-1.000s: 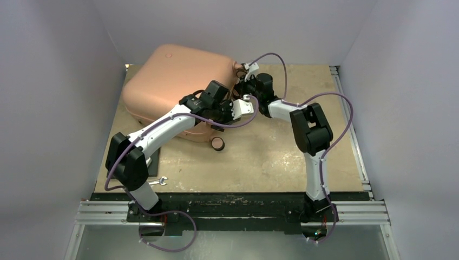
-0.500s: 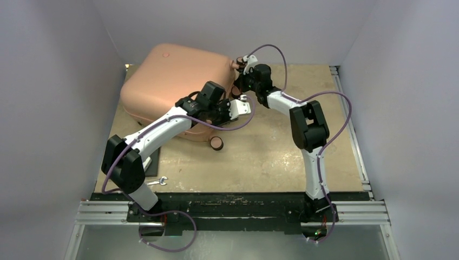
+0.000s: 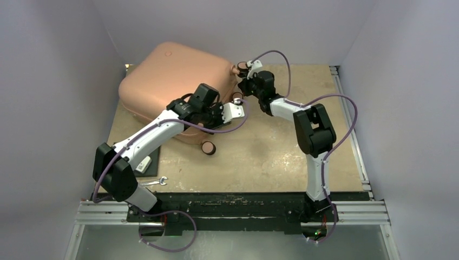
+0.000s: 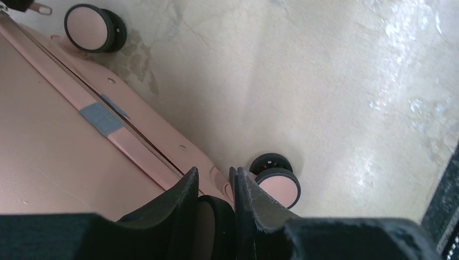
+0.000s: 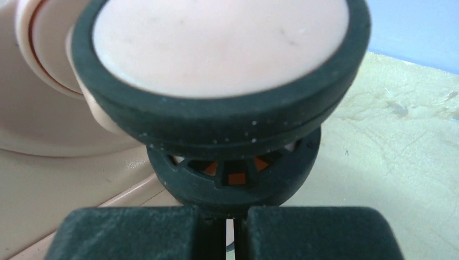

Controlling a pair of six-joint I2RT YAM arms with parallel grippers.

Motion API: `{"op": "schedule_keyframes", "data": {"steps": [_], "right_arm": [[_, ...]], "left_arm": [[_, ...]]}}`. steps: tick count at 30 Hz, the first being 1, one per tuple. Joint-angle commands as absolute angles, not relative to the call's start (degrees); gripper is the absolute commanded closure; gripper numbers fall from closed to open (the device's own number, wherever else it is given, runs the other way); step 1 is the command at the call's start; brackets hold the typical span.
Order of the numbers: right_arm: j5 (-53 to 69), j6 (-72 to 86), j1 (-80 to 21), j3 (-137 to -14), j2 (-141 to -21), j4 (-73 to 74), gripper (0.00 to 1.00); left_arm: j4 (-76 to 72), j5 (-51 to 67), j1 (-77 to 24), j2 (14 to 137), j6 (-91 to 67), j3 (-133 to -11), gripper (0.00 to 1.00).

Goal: Pack the luggage
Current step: Zip the luggage at the center of the board.

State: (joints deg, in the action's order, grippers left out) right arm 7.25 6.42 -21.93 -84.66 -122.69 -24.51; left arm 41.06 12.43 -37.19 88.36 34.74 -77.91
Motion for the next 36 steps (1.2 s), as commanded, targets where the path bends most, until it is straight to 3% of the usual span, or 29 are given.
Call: {"op": "schedule_keyframes", "data": {"steps": [1, 12, 15, 17, 19, 22, 26, 29, 30, 33, 36], "right_arm": [[-8.3, 4.1, -14.4, -77.4, -117.1, -30.0, 1.0], [-3.0, 5.2, -14.2, -63.1, -105.2, -28.8, 1.0], [-2.7, 3.3, -14.1, -61.9, -102.4, -28.8, 1.0], [-2.6, 1.2, -14.0, -63.0, -101.4, -28.8, 0.99], [-1.9, -0.6, -14.0, -66.5, -101.6, -26.2, 0.84], [-1.1, -2.7, -14.1, -73.8, -103.2, -21.4, 0.66], [-0.4, -3.7, -14.1, -81.7, -106.0, -17.4, 0.57], [0.6, -4.9, -14.3, -88.7, -108.5, -14.1, 0.49], [1.5, -5.6, -14.4, -91.5, -109.7, -12.1, 0.4], [3.7, -7.3, -14.7, -99.3, -114.5, -6.8, 0.29], [5.5, -7.9, -15.4, -105.0, -118.1, -3.6, 0.19]], "left_arm": [[57.4, 11.3, -35.0, 82.8, 30.5, -75.3, 1.0], [61.1, 15.3, -35.1, 77.6, 33.1, -73.3, 0.98], [59.8, 15.1, -35.1, 75.4, 32.5, -73.6, 0.58], [59.0, 14.6, -35.0, 74.4, 32.1, -75.3, 0.38], [58.8, 14.6, -34.9, 73.9, 32.0, -79.1, 0.26], [59.1, 15.5, -34.8, 74.3, 31.4, -87.4, 0.2], [56.2, 15.5, -31.2, 74.0, 27.5, -97.1, 0.18], [47.2, 3.5, -26.3, 71.2, 20.3, -97.2, 0.03], [45.5, -1.9, -24.8, 70.8, 18.6, -96.8, 0.01], [41.6, -15.8, -19.6, 68.7, 15.7, -91.2, 0.01], [39.9, -22.4, -14.2, 65.7, 12.1, -84.7, 0.01]]}}
